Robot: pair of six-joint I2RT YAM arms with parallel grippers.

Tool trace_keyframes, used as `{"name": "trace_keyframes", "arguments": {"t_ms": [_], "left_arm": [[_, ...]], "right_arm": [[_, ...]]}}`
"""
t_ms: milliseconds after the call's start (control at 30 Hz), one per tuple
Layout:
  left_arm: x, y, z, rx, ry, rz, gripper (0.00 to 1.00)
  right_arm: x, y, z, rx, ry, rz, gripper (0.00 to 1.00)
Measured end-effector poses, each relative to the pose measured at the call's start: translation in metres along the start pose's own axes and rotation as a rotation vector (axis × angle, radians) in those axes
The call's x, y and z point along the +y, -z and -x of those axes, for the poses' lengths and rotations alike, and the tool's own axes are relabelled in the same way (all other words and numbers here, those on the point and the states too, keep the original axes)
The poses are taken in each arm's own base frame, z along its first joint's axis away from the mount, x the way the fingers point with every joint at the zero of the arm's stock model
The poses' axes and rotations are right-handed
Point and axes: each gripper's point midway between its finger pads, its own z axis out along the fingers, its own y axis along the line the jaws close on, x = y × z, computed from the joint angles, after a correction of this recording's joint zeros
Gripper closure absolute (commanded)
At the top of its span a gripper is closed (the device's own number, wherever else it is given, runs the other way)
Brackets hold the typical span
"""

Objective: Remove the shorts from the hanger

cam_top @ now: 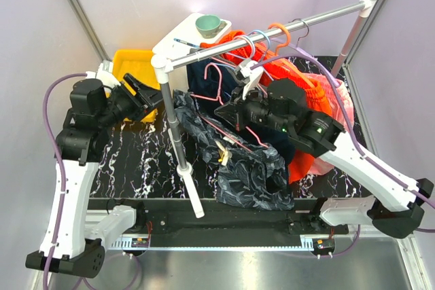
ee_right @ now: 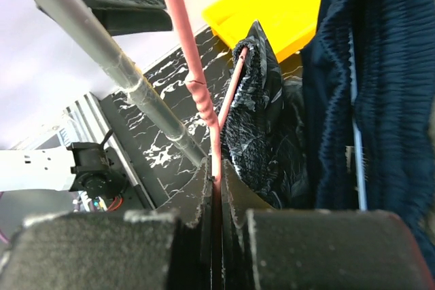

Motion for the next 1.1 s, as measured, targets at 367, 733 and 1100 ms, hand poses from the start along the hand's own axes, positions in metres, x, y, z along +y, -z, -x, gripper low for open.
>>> {"name": "trace_keyframes", "arguments": {"t_ms": [367,733,1100], "left_arm": [[0.035,-0.039,-0.009,0.096,-0.003,0.058,0.18],[0.028,-0.046,-0.024,0.172,-0.062,0.009,0.35],[0.041,-0.059,-0.027,0.206,-0.082,0.049,0.36]], "right_arm": [[-0.001,-0.026,-0.004,-0.022,-0.051,0.003,1.0],[-0.006,-0.062,-0.016,0.043,-0.078,-0.014,1.0],[0.007,-0.06,0.0,0.013,-0.099,0.043,1.0]]}}
